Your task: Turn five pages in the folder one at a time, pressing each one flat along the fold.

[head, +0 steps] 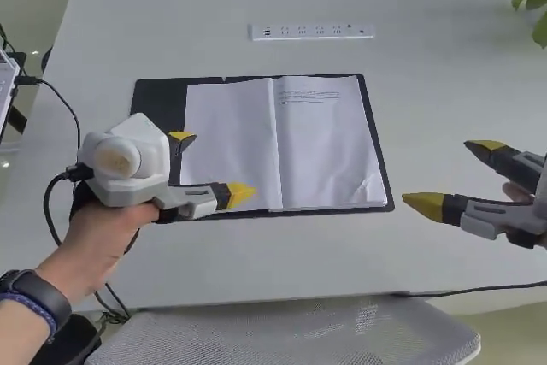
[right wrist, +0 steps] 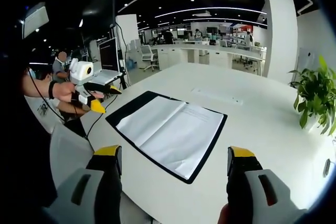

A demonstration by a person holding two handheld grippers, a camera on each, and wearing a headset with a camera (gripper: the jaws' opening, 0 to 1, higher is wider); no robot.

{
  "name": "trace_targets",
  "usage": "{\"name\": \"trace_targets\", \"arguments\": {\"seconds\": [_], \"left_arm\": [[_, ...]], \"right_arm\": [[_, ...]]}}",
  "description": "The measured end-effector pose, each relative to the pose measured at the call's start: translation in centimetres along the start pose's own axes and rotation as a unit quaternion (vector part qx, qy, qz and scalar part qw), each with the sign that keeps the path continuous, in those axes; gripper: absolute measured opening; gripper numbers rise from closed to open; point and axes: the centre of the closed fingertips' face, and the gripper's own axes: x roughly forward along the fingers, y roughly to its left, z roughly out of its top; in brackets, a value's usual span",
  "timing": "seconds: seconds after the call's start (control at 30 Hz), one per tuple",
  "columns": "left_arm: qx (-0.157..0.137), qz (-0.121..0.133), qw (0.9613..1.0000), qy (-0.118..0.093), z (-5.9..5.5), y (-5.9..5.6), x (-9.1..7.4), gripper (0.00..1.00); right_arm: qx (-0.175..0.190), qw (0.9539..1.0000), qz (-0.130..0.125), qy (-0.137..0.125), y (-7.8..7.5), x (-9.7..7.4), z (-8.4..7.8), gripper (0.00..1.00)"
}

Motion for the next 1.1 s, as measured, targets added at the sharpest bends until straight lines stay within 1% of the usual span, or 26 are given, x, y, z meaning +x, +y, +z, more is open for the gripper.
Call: {"name": "trace_targets", "arguments": {"seconds": [0.2,0.27,0.33,0.43,0.5,0.53,0.67,0.8,0.93,1.1], "left_arm": [[0.016,-0.022,0.9996,-0.001,1.3,-1.3,2.5,0.77],[0.027,-0.028,0.9992,0.002,1.6,-1.9,3.6,0.77],[0.03,-0.037,0.9989,0.0,2.1,-2.5,4.7,0.76],[0.037,-0.049,0.9981,0.002,2.5,-3.4,6.3,0.76],[0.036,-0.055,0.9979,0.003,2.6,-3.9,7.4,0.76],[0.036,-0.061,0.9975,0.004,2.6,-4.3,8.0,0.76],[0.038,-0.072,0.9967,0.007,2.6,-5.5,9.9,0.75],[0.044,-0.084,0.9954,0.015,2.2,-6.6,11.7,0.74],[0.042,-0.087,0.9951,0.022,1.8,-7.0,13.0,0.73],[0.038,-0.085,0.9953,0.027,1.4,-7.7,14.8,0.72]], "right_arm": [[0.004,1.0,-0.004,-0.001,-0.3,-0.2,-0.2,0.81],[0.003,1.0,-0.005,0.001,-0.4,-0.1,-0.3,0.81],[0.003,1.0,-0.006,0.003,-0.5,-0.1,-0.4,0.81],[0.002,1.0,-0.005,0.006,-0.5,-0.1,-0.6,0.81],[0.001,0.9999,-0.005,0.009,-0.5,-0.1,-0.7,0.81],[0.0,0.9999,-0.005,0.009,-0.6,-0.1,-0.7,0.81],[0.002,0.9999,-0.007,0.012,-0.7,-0.1,-1.0,0.8],[0.003,0.9999,-0.006,0.015,-0.8,-0.1,-1.2,0.8],[0.005,0.9998,-0.008,0.016,-1.1,-0.1,-1.4,0.8],[0.004,0.9998,-0.006,0.02,-1.2,0.0,-1.7,0.8]]}}
